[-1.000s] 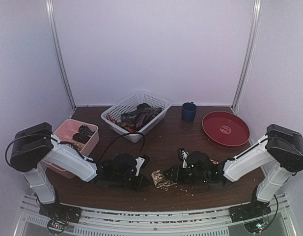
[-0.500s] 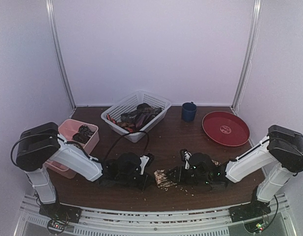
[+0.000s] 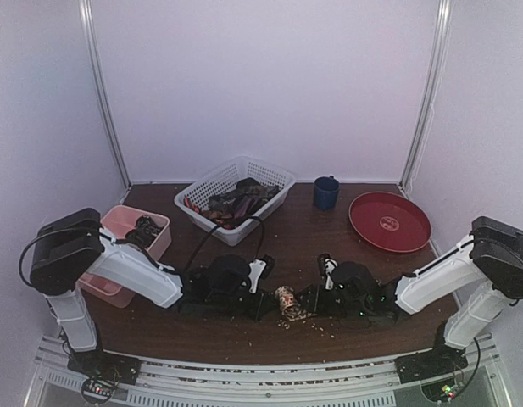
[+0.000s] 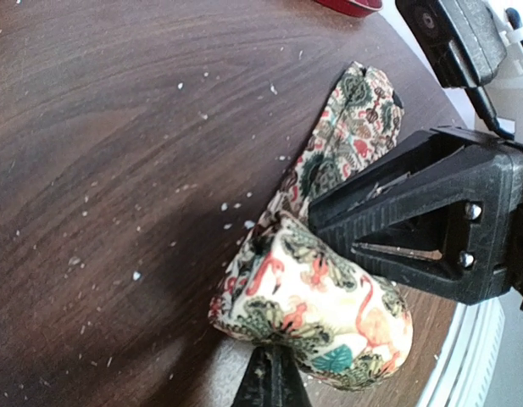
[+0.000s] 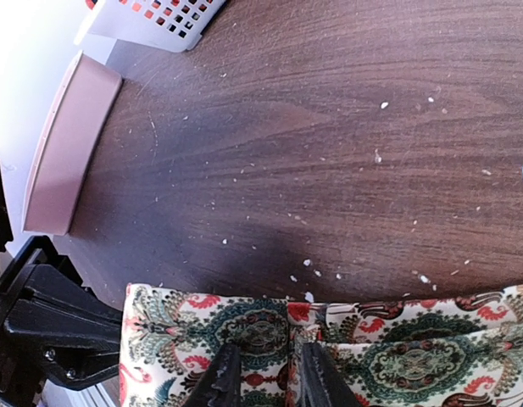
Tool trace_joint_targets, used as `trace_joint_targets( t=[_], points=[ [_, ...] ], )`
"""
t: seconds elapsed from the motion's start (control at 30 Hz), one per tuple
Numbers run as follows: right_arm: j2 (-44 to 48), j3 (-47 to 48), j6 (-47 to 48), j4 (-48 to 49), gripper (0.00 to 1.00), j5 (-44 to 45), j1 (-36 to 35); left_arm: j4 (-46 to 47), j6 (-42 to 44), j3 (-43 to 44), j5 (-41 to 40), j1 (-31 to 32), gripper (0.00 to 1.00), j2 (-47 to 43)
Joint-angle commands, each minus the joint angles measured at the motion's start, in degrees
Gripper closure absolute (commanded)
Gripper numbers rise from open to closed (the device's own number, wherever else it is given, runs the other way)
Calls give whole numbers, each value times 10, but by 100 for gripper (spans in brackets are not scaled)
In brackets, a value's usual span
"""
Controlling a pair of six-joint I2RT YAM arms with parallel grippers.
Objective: Roll the ties
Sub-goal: Fold the tie at the center of the board.
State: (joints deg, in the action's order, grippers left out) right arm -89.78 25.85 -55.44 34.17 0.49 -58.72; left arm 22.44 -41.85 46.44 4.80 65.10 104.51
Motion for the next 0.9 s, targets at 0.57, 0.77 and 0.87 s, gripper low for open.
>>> trace_joint_targets(
  t=[0.57,0.77,0.87],
  points=[
    [113,-41,52,-102,62,85,57,-16,28,69,15,6,98,32],
    [182,-44,68,-142,59,75,72,-16,33,92,29,6,98,49],
    [204,-39,83,-142,55,38,74,-16,35,105,36,8,98,63]
  ],
)
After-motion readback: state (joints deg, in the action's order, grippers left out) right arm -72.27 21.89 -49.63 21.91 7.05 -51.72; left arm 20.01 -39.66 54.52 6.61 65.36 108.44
